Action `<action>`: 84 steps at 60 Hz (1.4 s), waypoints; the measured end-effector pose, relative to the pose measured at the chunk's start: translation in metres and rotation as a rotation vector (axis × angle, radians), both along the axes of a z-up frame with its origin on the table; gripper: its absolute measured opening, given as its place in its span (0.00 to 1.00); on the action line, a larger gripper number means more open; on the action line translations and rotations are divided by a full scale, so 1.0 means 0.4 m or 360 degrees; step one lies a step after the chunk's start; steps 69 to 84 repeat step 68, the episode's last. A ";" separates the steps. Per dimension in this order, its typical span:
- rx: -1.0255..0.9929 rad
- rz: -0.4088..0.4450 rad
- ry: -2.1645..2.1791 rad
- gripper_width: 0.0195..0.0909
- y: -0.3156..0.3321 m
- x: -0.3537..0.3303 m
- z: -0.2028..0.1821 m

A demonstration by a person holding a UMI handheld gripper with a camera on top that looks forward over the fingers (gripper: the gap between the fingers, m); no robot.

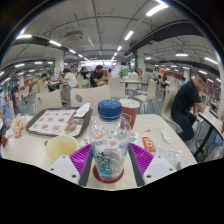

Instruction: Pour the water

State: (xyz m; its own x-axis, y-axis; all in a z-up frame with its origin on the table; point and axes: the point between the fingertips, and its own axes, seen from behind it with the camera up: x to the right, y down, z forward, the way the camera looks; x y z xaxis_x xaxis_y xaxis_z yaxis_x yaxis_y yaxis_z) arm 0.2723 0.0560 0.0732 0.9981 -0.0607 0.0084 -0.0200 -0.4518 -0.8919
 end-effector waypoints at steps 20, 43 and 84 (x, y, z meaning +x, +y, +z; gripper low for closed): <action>-0.0245 -0.0055 -0.0040 0.93 -0.265 -0.016 0.075; -0.0342 -0.0147 0.0056 0.92 -0.513 -0.124 0.186; -0.0315 -0.0084 -0.0016 0.92 -0.514 -0.140 0.210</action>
